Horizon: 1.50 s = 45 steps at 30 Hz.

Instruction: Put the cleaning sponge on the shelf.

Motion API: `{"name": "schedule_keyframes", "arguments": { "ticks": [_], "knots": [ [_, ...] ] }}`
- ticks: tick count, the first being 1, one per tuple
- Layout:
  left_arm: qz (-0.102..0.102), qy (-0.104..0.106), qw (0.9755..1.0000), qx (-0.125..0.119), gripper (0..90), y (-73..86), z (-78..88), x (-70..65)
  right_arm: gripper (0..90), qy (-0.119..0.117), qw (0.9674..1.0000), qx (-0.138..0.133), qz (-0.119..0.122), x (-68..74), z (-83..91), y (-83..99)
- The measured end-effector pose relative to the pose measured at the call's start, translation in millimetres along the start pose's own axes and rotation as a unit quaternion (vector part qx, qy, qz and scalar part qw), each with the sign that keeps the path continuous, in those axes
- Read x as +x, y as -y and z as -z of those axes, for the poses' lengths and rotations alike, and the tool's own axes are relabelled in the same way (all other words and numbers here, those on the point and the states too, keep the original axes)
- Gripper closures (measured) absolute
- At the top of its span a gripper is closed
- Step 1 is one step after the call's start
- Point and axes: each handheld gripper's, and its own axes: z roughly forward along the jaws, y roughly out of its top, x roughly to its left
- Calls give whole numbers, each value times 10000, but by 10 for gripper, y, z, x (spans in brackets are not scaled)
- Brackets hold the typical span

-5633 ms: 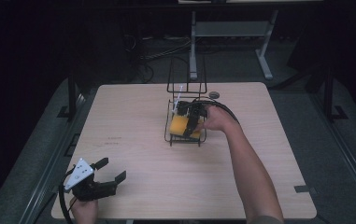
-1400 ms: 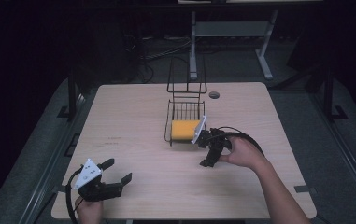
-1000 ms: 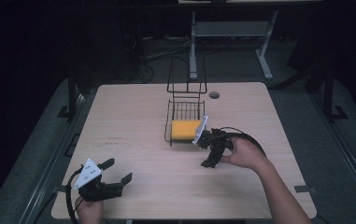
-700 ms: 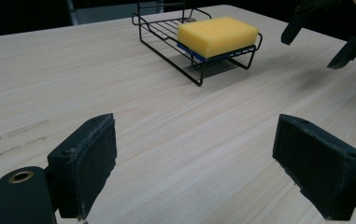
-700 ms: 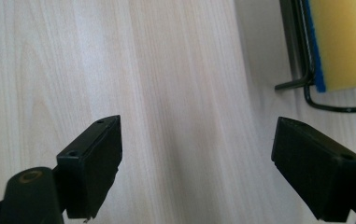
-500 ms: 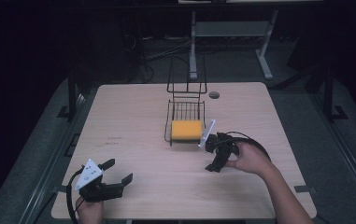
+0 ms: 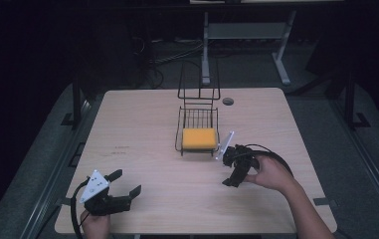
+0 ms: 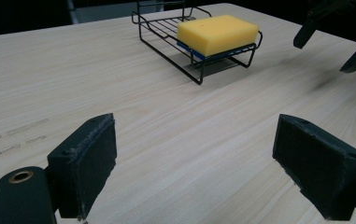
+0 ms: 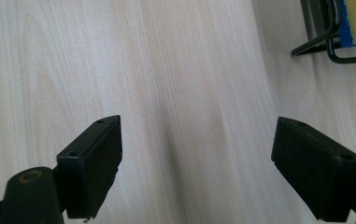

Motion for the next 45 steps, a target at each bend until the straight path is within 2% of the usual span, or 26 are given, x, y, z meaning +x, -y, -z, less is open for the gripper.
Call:
{"name": "schedule_keyframes", "arguments": {
  "ticks": [28, 45],
  "knots": [
    [-28, -17, 10000, 30, 130, 7, 5, -14, 163, 11, 9999, 13, -162, 93, -6, 221],
    [-35, -30, 10000, 38, 129, 9, 3, -16, 164, 15, 9995, -73, -298, 161, 5, 384]
  ]
}}
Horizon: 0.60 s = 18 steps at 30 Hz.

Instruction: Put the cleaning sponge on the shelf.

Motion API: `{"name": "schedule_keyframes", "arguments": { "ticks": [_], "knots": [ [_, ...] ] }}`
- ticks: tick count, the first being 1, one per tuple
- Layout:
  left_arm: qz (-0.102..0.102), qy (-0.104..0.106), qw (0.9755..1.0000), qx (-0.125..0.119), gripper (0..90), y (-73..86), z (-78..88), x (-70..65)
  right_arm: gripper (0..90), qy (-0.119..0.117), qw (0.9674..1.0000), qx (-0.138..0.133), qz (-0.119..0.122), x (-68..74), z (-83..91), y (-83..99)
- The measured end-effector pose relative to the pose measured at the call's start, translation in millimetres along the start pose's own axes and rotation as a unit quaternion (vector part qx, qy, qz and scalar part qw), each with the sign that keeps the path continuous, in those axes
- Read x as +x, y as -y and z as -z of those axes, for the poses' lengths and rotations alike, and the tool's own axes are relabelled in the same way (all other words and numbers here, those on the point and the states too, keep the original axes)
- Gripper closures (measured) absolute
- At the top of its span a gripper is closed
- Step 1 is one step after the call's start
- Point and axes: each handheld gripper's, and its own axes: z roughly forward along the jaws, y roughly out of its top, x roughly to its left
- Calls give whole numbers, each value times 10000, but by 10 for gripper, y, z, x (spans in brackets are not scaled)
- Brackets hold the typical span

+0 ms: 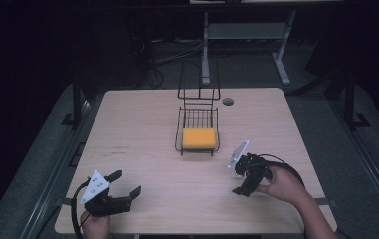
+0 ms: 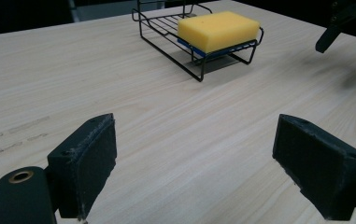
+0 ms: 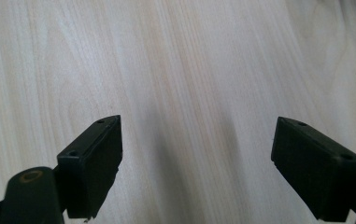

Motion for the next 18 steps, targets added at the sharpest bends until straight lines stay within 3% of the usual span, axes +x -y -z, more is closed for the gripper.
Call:
{"name": "schedule_keyframes", "arguments": {
  "ticks": [18],
  "knots": [
    [-35, -4, 10000, 21, 130, -2, -9, -4, 164, 35, 9998, -146, -146, 49, 26, 220]
  ]
}}
